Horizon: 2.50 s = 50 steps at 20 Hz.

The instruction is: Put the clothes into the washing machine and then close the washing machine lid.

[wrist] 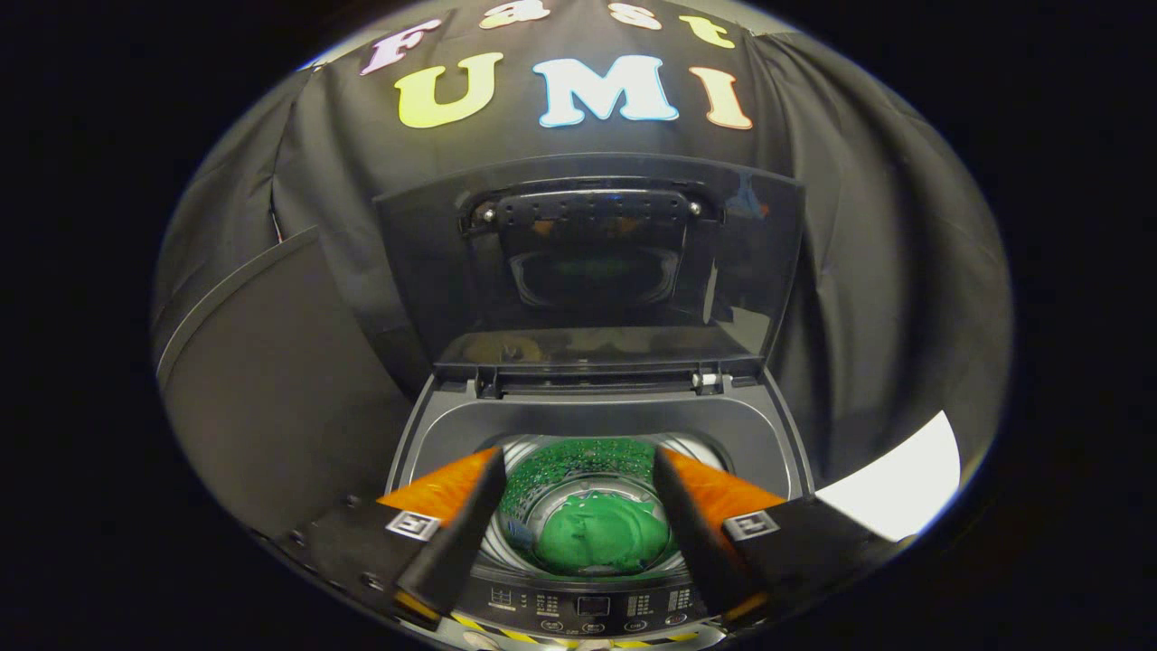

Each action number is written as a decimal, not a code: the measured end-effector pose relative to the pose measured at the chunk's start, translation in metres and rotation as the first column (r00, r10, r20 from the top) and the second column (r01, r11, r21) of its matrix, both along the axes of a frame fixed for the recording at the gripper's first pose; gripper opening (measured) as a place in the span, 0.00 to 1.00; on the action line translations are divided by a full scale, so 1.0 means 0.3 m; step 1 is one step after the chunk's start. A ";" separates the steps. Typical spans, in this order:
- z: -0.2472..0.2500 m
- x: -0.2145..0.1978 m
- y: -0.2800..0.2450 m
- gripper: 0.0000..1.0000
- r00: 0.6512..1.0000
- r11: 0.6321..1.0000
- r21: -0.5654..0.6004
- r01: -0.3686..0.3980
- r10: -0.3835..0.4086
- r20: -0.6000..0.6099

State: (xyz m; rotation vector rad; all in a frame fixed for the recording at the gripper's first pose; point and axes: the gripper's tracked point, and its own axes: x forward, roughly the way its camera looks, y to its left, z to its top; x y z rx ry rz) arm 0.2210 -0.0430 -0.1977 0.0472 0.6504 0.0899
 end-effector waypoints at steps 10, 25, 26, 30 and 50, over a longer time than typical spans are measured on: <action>0.071 -0.012 -0.019 0.97 0.999 0.999 -0.002 0.034 -0.034 0.033; 0.549 0.245 0.008 0.97 0.953 1.000 0.001 0.023 -0.022 0.301; 0.563 0.267 0.010 0.97 0.951 1.000 0.001 0.024 -0.023 0.309; 0.581 0.350 0.032 0.97 0.948 1.000 0.015 0.020 -0.023 0.318; 0.487 0.584 0.062 0.97 0.967 1.000 0.000 0.016 -0.016 0.253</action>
